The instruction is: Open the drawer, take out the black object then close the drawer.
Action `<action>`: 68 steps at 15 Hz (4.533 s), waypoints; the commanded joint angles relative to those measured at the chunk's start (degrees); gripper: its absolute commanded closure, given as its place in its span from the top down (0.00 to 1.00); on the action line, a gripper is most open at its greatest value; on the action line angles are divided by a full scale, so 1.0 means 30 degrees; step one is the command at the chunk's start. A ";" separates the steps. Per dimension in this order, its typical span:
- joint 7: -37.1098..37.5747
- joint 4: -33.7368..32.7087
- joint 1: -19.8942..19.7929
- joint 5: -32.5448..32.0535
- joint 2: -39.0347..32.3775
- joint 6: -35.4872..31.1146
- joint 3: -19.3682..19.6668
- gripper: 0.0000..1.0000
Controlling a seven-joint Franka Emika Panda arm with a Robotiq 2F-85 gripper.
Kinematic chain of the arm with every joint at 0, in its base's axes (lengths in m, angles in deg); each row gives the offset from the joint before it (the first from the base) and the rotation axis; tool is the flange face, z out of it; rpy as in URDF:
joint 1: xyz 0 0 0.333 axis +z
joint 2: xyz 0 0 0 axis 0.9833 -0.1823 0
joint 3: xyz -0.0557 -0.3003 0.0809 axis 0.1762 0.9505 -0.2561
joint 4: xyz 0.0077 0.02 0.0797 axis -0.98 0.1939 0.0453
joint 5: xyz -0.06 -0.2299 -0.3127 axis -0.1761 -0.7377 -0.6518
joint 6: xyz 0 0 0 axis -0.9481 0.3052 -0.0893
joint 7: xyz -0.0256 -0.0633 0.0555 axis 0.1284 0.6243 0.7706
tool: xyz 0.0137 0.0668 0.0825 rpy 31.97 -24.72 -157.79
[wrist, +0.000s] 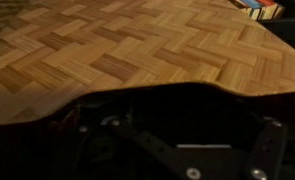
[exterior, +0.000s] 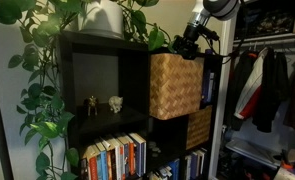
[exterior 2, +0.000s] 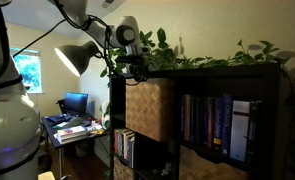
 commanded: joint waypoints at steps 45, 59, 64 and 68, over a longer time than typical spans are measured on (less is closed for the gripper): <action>-0.1340 -1.0330 0.0591 -0.1734 -0.4136 1.0514 0.1153 0.07; -0.0652 -0.9951 0.0508 -0.0566 -0.4727 1.1067 0.1702 0.66; -0.0365 -0.8581 0.0654 -0.0765 -0.5690 0.9445 0.1599 0.98; -0.0587 -0.7967 0.0923 -0.0922 -0.6347 0.8442 0.1374 1.00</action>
